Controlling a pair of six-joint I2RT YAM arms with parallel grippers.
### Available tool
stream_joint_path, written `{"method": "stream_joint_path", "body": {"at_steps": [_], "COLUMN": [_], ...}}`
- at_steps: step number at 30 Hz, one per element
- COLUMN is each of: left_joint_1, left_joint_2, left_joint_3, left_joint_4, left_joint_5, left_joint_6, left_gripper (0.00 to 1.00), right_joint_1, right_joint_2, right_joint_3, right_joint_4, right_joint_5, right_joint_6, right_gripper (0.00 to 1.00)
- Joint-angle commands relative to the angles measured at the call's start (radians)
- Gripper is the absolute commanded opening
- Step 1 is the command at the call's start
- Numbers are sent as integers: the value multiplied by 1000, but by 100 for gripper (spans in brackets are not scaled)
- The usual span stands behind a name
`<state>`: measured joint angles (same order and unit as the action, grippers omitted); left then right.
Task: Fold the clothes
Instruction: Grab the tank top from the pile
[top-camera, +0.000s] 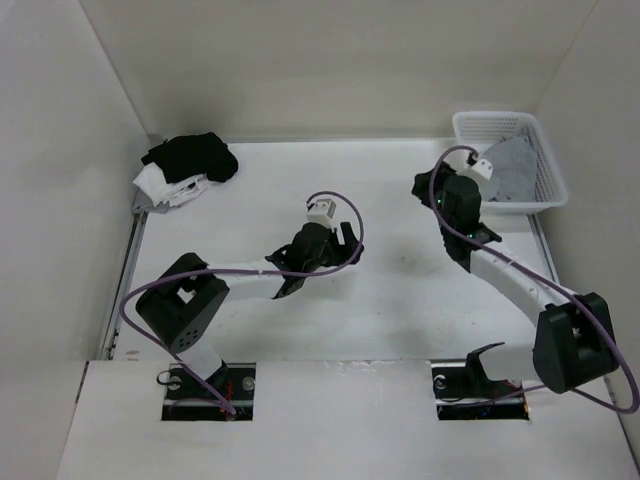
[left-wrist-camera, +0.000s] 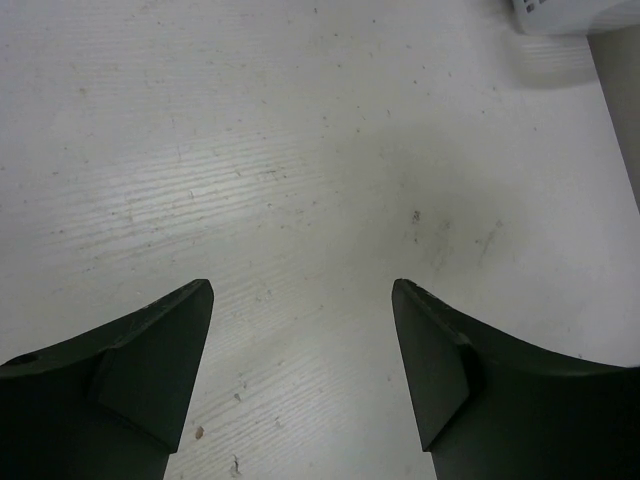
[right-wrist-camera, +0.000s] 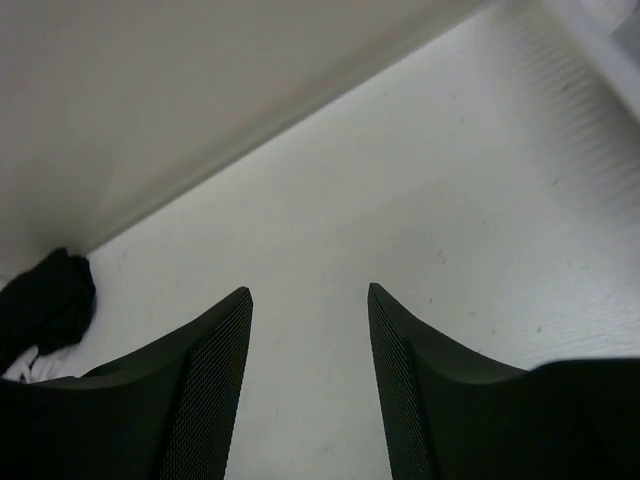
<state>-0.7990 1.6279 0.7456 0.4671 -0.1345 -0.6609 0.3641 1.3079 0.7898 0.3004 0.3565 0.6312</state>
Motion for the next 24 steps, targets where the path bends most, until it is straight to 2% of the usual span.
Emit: {"method": "stream_joint_path", "body": {"at_steps": [1, 6, 8, 10, 11, 13, 16, 21, 24], "left_joint_1": [-2, -1, -1, -1, 4, 13, 25, 36, 39], "left_joint_2": [-8, -23, -39, -52, -56, -60, -63, -50, -40], "left_joint_3": [-15, -43, -63, -84, -94, -107, -117, -117, -117], "left_joint_4": [68, 110, 142, 177, 195, 215, 222, 226, 234], "left_joint_5": [53, 55, 55, 52, 53, 55, 56, 61, 65], "left_joint_6": [17, 12, 10, 10, 12, 17, 9, 7, 3], "left_gripper": [72, 72, 72, 72, 72, 72, 72, 72, 72], "right_joint_1": [-124, -285, -337, -395, -423, -469, -514, -532, -534], "right_joint_2": [20, 122, 180, 256, 310, 422, 589, 772, 844], "right_joint_3": [156, 308, 385, 480, 544, 665, 828, 979, 1046], "right_joint_4": [-75, -159, -214, -271, -311, -380, -460, -497, -518], "right_joint_5": [52, 33, 22, 16, 13, 13, -22, -94, -106], "right_joint_6": [-48, -50, -53, -62, -79, -114, -143, -137, -131], "right_gripper": [50, 8, 1, 0, 2, 13, 37, 53, 57]}}
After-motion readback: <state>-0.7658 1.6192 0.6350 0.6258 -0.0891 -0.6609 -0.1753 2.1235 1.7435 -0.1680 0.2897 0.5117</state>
